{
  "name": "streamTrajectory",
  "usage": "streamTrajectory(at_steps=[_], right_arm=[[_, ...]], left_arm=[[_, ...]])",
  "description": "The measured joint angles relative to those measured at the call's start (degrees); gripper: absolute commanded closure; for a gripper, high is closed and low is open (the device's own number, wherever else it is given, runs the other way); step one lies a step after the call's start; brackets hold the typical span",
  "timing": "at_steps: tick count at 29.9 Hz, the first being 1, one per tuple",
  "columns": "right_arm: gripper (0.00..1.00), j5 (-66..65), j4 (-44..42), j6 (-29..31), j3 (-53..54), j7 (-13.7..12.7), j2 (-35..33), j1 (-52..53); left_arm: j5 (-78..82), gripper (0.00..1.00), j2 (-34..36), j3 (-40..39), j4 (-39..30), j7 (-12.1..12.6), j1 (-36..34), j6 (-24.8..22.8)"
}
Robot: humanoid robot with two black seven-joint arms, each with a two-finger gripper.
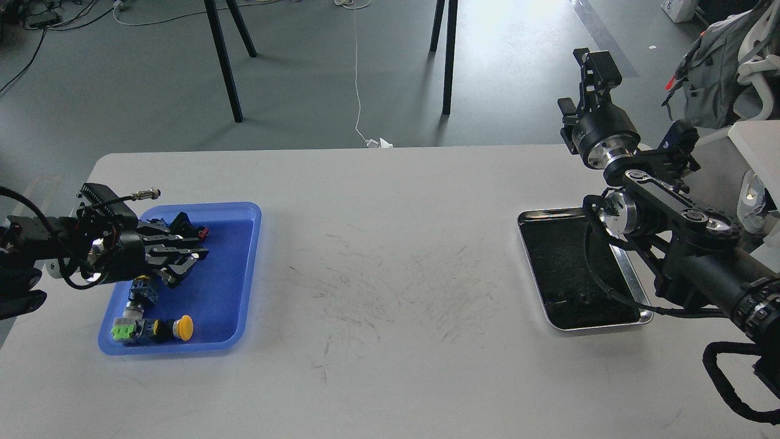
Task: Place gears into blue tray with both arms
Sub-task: 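Release the gear in the blue tray and lift the left gripper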
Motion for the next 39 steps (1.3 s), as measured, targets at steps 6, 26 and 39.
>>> streamTrajectory(at_steps=[6, 26, 39], right_arm=[[0.03, 0.0, 0.1, -0.2, -0.1, 0.0, 0.1, 0.0], [0.03, 0.0, 0.3, -0.1, -0.6, 0.0, 0.1, 0.5], [0.03, 0.0, 0.4, -0.1, -0.6, 0.0, 0.1, 0.9]], left_arm=[[0.0, 0.73, 0.2, -0.4, 0.0, 0.0, 0.6, -0.2], [-2.0, 0.57, 5.0, -9.8, -1.9, 0.0, 0.8, -4.9], [-23.5, 0.06, 10.5, -42.5, 0.4, 0.0, 6.9, -27.2]])
